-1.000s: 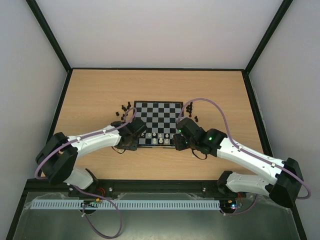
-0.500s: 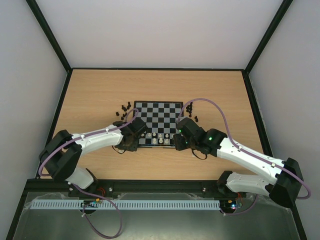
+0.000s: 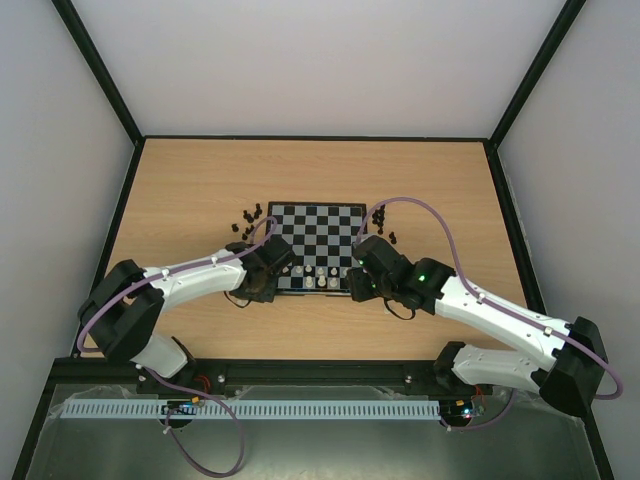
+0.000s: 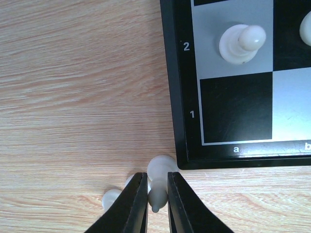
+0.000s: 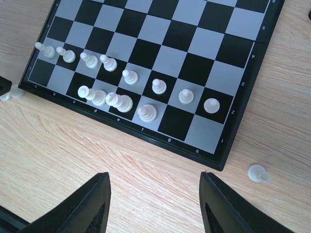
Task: Set up the chess pieces on the board
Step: Pick up the chess piece at the center of the board, then place the chess piece on the chessboard.
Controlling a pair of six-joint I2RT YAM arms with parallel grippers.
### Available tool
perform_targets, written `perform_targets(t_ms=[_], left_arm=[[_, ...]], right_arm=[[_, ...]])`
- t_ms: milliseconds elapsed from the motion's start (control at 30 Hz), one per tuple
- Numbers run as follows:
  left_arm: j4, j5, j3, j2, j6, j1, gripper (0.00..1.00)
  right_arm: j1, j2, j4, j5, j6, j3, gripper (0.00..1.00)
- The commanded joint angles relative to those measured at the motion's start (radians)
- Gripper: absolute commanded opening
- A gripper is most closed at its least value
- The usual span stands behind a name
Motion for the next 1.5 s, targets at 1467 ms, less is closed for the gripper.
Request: perform_targets(t_ms=[1467], left_arm=[[-0.028, 0.007, 0.378, 0.263, 0.027, -0.157, 0.04]], right_arm=[[-0.005, -0.026, -0.018, 0.015, -0.011, -0.009, 0.51]])
